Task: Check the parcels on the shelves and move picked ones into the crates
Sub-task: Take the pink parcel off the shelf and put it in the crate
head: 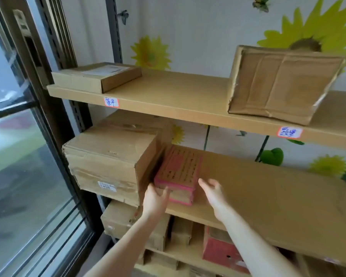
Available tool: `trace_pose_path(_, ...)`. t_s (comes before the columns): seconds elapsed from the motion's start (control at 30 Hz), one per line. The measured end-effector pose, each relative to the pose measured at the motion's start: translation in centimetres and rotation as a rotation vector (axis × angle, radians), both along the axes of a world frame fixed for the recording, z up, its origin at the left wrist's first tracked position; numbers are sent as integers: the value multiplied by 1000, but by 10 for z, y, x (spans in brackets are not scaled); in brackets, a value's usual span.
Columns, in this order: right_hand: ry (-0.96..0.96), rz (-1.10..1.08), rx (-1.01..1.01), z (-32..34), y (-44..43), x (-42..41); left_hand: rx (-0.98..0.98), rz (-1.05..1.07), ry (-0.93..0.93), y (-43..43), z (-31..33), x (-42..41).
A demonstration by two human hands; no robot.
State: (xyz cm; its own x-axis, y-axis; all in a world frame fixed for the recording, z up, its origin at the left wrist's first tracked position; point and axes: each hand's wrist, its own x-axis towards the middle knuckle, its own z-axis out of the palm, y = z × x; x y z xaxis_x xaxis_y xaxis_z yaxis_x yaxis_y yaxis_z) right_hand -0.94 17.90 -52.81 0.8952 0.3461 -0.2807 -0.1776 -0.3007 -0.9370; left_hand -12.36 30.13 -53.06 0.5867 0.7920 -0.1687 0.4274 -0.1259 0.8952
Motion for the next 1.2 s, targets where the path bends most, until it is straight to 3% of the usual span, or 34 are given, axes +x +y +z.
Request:
trace_pose_path(0.2, 56, -19, -78, -22, 40, 23, -67, 22, -37, 23, -14, 31)
trace_pose_path(0.37, 100, -133, -33, -26, 30, 31, -68, 79, -301, 26, -16, 34)
trace_pose_path(0.43, 7, -165, -119, -22, 21, 34, -121, 9, -256, 28, -17, 40)
trace_pose_path(0.5, -157, -184, -290, -15, 12, 36, -289, -91, -137, 29, -13, 47)
trace_pose_path(0.57, -246, -168, -339, -10, 7, 33, -438, -221, -99, 27, -6, 54)
trace_pose_path(0.6, -211, -178, -284, -6, 7, 30, -456, -288, -127, 24, -1, 54)
trace_pose_path(0.73, 226, -199, 227, 9, 3, 11, -351, -556, -275, 2, 4, 50)
trace_pose_path(0.8, 247, -220, 390, 9, -7, 4, -242, -626, -346, -4, 9, 44)
trace_pose_path(0.93, 318, -292, 693, -4, -28, -8, 32, -509, -368, 2, 11, 36)
trace_pose_path(1.07, 306, -251, 751, -19, -36, -17, -284, -478, -285, 10, 14, 33)
trace_pose_path(1.2, 278, -276, 738, -21, -46, -15, -274, -485, -255, 9, 8, 37)
